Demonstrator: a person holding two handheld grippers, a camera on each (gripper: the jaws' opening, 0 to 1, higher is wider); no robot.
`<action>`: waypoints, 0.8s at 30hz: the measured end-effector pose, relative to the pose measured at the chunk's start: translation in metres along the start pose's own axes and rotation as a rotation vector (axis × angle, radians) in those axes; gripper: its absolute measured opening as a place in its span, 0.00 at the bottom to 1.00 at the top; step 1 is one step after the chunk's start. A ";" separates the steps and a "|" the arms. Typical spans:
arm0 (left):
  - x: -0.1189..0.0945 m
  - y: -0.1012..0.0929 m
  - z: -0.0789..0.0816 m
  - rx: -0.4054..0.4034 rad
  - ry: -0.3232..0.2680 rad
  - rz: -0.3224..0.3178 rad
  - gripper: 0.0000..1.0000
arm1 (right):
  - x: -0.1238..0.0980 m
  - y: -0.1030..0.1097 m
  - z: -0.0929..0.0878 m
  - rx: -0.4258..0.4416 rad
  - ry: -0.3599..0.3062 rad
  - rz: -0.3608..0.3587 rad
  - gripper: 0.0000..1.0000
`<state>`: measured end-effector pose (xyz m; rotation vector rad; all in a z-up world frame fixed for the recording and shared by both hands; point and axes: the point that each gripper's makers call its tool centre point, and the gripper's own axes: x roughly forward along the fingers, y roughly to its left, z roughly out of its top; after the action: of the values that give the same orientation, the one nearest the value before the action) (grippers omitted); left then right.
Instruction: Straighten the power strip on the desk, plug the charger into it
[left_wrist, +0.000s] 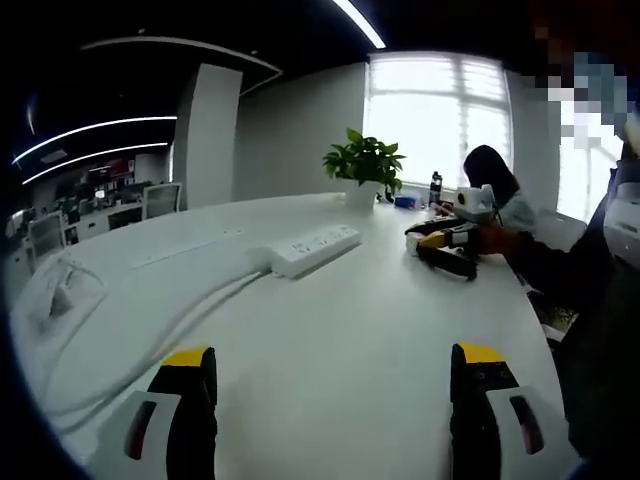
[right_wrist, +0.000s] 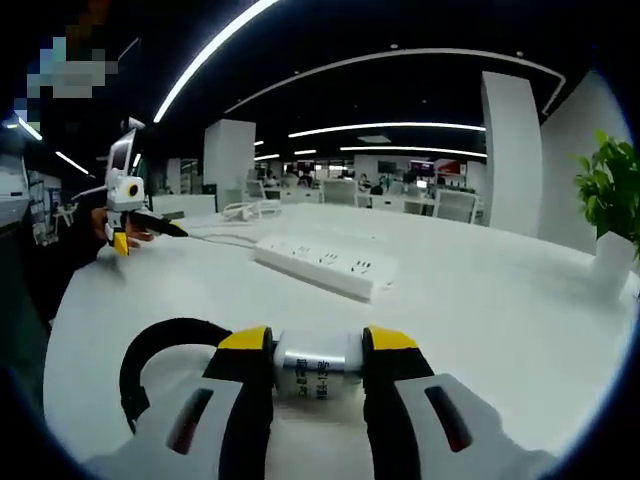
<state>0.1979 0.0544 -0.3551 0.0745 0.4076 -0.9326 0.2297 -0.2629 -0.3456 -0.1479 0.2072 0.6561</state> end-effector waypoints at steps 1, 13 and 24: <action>0.000 0.000 0.000 0.005 -0.003 0.000 0.99 | 0.000 0.000 0.000 0.000 -0.001 0.007 0.33; -0.002 -0.003 0.015 0.097 -0.085 -0.006 0.99 | 0.004 0.004 0.002 -0.028 -0.017 0.140 0.33; -0.004 -0.002 0.016 0.118 -0.080 0.005 0.99 | 0.005 0.008 0.003 -0.060 -0.041 0.268 0.33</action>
<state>0.1993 0.0523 -0.3386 0.1453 0.2787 -0.9506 0.2294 -0.2533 -0.3449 -0.1651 0.1692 0.9318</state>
